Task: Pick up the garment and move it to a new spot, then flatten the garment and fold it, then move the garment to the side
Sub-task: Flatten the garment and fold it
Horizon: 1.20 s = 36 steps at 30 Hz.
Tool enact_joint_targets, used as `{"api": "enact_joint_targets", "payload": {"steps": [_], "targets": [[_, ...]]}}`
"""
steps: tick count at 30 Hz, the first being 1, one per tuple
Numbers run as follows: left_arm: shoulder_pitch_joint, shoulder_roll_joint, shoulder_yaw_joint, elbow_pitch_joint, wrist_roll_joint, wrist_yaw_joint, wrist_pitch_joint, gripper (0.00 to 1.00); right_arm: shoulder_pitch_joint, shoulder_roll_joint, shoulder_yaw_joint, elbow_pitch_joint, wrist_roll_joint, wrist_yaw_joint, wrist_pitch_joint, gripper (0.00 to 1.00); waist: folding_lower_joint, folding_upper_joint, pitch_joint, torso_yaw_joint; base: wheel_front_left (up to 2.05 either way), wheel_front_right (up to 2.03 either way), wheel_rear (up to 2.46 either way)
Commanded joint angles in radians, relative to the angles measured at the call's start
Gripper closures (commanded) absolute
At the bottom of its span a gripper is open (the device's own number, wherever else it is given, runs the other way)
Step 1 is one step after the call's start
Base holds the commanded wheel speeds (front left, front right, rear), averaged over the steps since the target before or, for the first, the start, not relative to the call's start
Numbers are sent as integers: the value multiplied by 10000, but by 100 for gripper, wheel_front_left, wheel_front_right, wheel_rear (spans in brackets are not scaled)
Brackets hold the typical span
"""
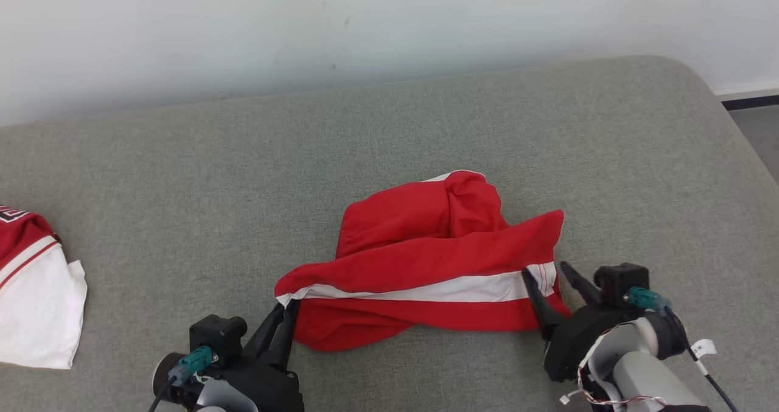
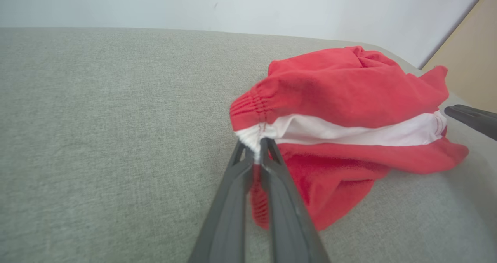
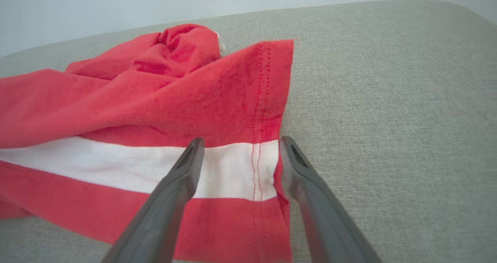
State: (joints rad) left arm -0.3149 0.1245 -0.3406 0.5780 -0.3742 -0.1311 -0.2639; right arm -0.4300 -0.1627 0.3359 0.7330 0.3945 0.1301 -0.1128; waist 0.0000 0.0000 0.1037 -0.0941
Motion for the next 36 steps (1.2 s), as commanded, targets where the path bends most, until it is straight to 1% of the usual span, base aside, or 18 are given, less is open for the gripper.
{"api": "enact_joint_targets", "payload": {"steps": [1,5,15,21,26,31,36], "targets": [[-24,73,48,-29,0,19,-8,100,-5,-68,-125,9,-68,12,68,0,0,0,45,22,0,0,0],[-140,122,141,-44,83,19,-8,100,-114,-111,-512,-44,-188,12,294,0,0,0,159,57,0,0,0],[-244,153,88,-1,67,18,-8,100,-165,-71,-248,-54,411,12,866,0,0,0,241,148,0,0,0],[-293,152,43,19,46,18,-9,100,-243,-195,175,-29,921,11,1269,0,0,0,276,158,0,0,0],[-295,148,25,31,9,18,-8,100,-220,-298,413,26,1227,12,1372,0,0,0,285,155,0,0,0],[-314,153,35,43,3,18,-8,100,-202,-350,832,-76,1412,12,1283,0,0,0,293,117,0,0,0],[-315,159,71,51,-3,18,-8,100,-243,-458,1217,-146,1197,12,1032,0,0,0,289,60,0,0,0]]}}
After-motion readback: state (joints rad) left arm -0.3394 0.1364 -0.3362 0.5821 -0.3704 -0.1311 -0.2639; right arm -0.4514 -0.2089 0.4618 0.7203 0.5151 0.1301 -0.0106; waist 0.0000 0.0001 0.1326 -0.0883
